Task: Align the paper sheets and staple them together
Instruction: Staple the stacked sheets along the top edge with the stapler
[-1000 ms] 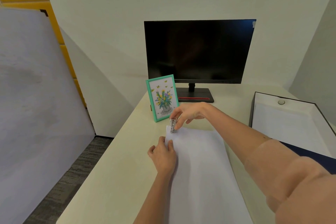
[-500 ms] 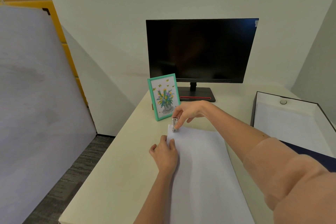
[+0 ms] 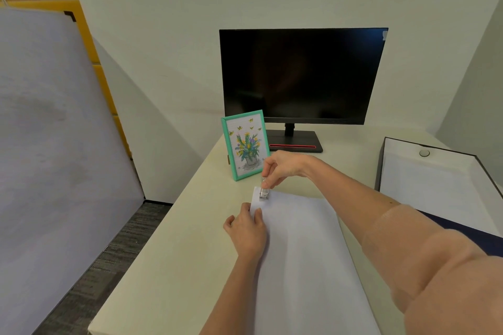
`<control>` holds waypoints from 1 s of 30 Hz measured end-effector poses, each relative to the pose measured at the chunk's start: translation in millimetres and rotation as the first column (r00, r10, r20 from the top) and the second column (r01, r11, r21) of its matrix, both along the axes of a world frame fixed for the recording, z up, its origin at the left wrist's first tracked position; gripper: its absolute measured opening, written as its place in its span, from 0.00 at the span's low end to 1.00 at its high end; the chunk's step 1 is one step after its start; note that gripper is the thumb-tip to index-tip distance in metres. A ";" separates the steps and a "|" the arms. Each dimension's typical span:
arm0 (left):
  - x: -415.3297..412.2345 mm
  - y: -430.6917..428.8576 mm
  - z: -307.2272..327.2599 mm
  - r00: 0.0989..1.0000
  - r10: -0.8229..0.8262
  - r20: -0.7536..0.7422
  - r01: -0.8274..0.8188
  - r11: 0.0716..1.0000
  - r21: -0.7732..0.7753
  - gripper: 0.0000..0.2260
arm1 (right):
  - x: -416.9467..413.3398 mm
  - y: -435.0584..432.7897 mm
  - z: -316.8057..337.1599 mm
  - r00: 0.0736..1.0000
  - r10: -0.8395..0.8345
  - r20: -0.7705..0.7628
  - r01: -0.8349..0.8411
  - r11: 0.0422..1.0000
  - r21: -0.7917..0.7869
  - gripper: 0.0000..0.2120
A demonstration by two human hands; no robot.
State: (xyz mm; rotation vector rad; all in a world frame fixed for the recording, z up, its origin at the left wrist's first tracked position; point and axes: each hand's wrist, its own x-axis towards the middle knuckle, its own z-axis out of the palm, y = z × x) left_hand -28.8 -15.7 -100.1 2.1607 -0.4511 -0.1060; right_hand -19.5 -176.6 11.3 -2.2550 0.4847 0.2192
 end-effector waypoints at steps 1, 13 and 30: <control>-0.2 -0.1 0.5 1.000 0.000 -0.001 0.000 1.000 -0.003 0.11 | -0.3 -0.3 1.0 1.000 0.003 -0.012 -0.003 1.000 0.003 0.16; -1.1 -0.3 2.4 1.000 0.017 0.017 -0.016 1.000 -0.020 0.12 | -2.9 4.1 8.3 0.984 0.025 -0.174 -0.031 0.999 -0.029 0.27; -0.6 0.5 0.4 0.999 0.009 0.049 -0.007 1.000 -0.031 0.11 | -5.7 4.8 5.7 0.988 0.048 -0.147 -0.062 0.994 -0.094 0.28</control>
